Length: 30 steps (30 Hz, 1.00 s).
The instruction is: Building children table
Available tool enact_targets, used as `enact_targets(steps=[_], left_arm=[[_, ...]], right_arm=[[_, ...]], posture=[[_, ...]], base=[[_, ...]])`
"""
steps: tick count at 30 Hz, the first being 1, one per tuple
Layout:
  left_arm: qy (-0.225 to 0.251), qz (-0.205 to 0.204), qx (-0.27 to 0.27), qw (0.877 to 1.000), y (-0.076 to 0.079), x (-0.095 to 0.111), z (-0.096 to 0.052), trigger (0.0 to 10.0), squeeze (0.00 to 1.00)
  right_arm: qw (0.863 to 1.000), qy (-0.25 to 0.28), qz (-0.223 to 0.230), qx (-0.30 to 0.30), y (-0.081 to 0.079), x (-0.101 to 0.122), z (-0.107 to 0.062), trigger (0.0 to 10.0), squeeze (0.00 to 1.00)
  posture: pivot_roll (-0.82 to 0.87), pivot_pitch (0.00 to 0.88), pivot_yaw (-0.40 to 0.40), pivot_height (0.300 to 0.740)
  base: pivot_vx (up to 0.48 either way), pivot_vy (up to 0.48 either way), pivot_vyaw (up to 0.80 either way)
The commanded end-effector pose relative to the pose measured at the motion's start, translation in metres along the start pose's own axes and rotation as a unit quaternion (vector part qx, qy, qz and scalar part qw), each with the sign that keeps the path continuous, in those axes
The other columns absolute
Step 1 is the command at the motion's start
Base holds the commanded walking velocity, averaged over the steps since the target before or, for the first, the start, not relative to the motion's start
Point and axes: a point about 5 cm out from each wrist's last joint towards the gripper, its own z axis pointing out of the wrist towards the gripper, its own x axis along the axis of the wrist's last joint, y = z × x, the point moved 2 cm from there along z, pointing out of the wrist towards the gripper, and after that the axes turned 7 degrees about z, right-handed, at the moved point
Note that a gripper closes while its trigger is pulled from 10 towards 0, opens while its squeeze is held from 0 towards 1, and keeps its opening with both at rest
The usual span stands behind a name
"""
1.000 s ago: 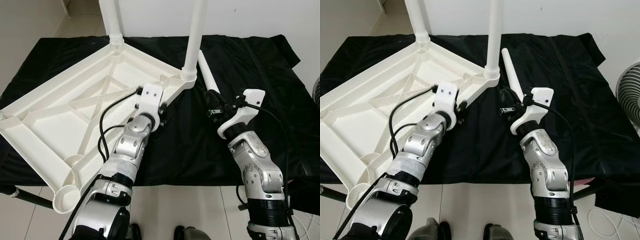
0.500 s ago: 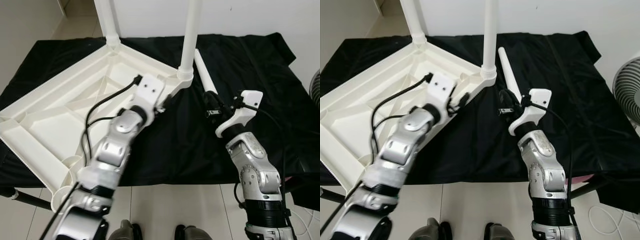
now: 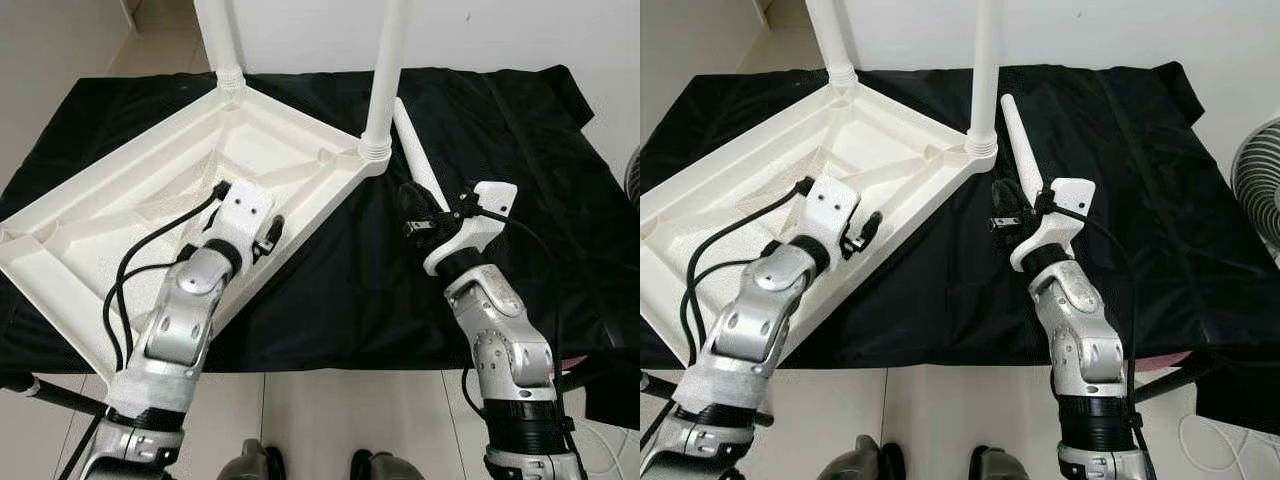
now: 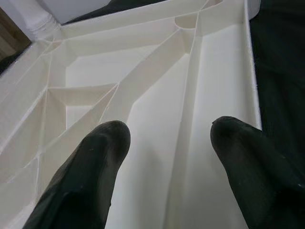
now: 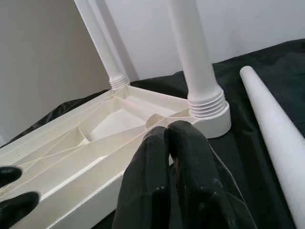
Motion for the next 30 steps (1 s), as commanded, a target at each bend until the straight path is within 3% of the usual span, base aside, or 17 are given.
enact_targets(steps=[1, 5, 10, 15, 21, 30], left_arm=[[-0.012, -0.008, 0.001, 1.000, -0.004, -0.006, -0.004, 10.0, 0.00], [-0.037, -0.020, -0.012, 0.999, -0.019, -0.025, -0.020, 10.0, 0.00], [-0.048, -0.026, -0.003, 0.998, -0.039, -0.030, -0.032, 10.0, 0.00], [-0.068, 0.018, -0.002, 0.998, -0.056, -0.039, -0.046, 10.0, 0.00], [-0.102, 0.038, -0.002, 0.994, -0.068, -0.052, -0.058, 10.0, 0.00], [-0.132, 0.078, -0.029, 0.988, -0.068, -0.063, -0.065, 10.0, 0.00]], right_arm=[[1.000, 0.000, -0.004, -0.002, 0.000, -0.001, -0.001, 10.0, 0.00], [1.000, 0.000, -0.003, -0.003, 0.000, -0.002, -0.001, 10.0, 0.00], [1.000, -0.002, -0.002, -0.002, 0.000, -0.004, -0.001, 10.0, 0.00], [1.000, -0.005, 0.002, 0.006, -0.004, -0.006, 0.001, 10.0, 0.00], [1.000, -0.008, 0.004, 0.014, -0.007, -0.008, 0.003, 10.0, 0.00], [1.000, -0.010, 0.003, 0.014, -0.007, -0.008, 0.003, 10.0, 0.00]], posture=[[-0.09, 0.134, 0.066, 0.740], [-0.09, 0.134, 0.067, 0.740], [-0.09, 0.129, 0.064, 0.740], [-0.08, 0.125, 0.060, 0.740], [-0.08, 0.126, 0.051, 0.740], [-0.08, 0.126, 0.051, 0.740]], base=[[0.000, 0.000, 0.00], [0.000, 0.000, 0.00], [0.000, 0.000, 0.00], [0.000, 0.000, 0.00], [0.000, 0.000, 0.00], [0.000, 0.000, 0.00]])
